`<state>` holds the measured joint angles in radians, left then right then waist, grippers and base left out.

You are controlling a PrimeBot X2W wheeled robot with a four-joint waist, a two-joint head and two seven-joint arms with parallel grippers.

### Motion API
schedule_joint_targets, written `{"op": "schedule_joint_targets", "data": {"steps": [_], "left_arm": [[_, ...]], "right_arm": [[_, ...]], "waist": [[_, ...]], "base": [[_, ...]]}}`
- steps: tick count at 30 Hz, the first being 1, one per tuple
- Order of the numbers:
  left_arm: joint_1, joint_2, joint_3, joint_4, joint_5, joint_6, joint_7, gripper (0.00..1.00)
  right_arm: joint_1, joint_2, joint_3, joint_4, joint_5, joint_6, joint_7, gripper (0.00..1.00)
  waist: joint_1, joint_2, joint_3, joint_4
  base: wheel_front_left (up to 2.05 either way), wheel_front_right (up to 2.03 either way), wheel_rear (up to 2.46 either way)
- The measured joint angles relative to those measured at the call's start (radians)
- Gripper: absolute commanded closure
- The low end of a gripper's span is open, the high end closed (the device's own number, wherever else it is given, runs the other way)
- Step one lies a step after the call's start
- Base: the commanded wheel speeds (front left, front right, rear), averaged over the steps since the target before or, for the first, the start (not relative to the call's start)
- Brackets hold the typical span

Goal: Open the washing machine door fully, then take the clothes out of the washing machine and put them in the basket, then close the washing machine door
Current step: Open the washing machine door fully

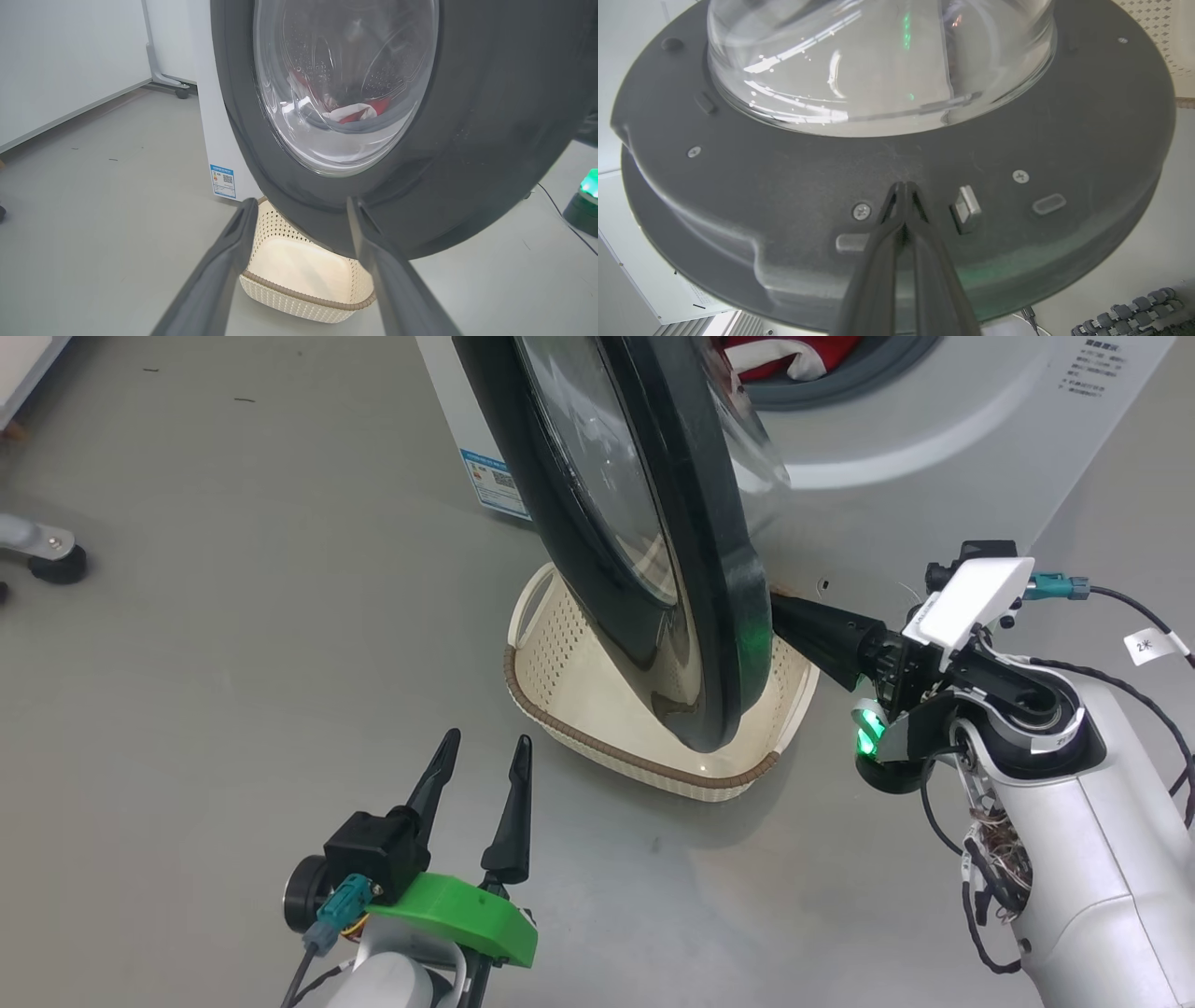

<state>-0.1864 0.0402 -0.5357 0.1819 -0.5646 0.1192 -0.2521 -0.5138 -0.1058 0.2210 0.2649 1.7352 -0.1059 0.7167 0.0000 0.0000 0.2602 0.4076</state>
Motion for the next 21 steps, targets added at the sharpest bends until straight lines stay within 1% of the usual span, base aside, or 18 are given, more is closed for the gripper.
{"op": "schedule_joint_targets", "data": {"steps": [8, 11, 21], "left_arm": [[0.001, 0.0, 0.008, -0.003, 0.0, 0.0, 0.0, 0.0], [0.001, 0.0, 0.008, -0.005, 0.0, 0.0, 0.0, 0.0], [0.002, 0.0, 0.007, -0.01, 0.0, 0.0, 0.0, 0.0]], "right_arm": [[0.014, 0.012, 0.049, -0.015, -0.002, -0.003, 0.017, 1.0], [0.018, 0.018, 0.061, -0.026, 0.008, -0.01, 0.017, 1.0], [0.03, 0.027, 0.124, -0.053, 0.013, -0.011, 0.023, 1.0]], "waist": [[0.0, 0.0, -0.006, 0.019], [0.0, 0.0, -0.008, 0.024], [0.0, 0.0, -0.012, 0.038]], "base": [[0.0, 0.0, 0.0], [0.0, 0.0, 0.0], [0.0, 0.0, 0.0]]}}
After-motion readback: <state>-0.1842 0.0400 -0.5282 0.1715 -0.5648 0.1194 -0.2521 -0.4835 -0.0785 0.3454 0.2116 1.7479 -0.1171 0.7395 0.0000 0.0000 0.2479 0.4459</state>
